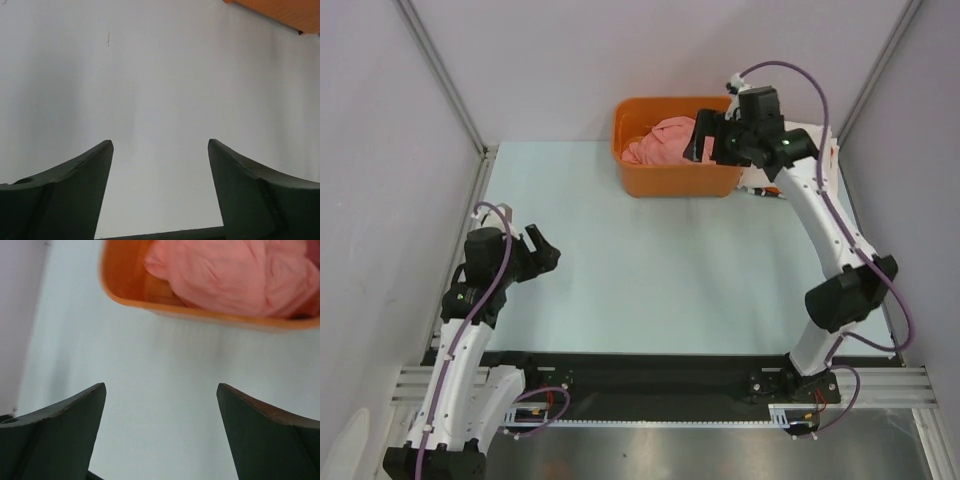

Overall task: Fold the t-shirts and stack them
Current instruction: Grab the tshirt from the pile

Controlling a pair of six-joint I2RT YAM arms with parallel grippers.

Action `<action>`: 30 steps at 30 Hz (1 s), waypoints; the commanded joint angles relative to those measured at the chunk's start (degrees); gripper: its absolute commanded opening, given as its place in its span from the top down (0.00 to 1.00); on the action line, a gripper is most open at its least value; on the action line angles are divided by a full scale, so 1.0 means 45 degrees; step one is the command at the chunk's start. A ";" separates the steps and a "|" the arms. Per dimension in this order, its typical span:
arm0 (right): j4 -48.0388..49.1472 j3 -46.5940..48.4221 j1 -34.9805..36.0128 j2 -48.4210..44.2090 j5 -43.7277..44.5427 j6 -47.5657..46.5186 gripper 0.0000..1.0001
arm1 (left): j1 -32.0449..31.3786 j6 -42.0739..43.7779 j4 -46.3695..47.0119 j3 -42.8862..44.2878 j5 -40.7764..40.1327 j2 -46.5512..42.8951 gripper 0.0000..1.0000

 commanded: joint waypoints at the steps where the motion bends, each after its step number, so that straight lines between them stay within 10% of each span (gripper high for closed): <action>1: 0.2747 -0.0752 -0.0967 -0.2061 -0.2860 0.0409 0.00 | -0.0011 -0.0043 0.0089 0.0346 -0.0658 -0.0014 0.15; 7: 0.8479 -0.5020 -0.3120 -0.3260 -0.5959 0.4337 0.00 | -0.0011 -0.0240 -0.0460 0.1459 -0.1463 0.0300 0.02; 19: -0.0349 0.8349 -0.2673 0.6068 -0.1471 0.0586 0.00 | -0.0011 0.0855 -0.1221 0.1929 0.0549 0.0787 0.00; 30: 0.1465 0.8381 -0.1814 0.9140 0.0853 -0.1308 0.00 | -0.0011 0.0327 -0.0949 0.1382 0.0079 0.0788 0.00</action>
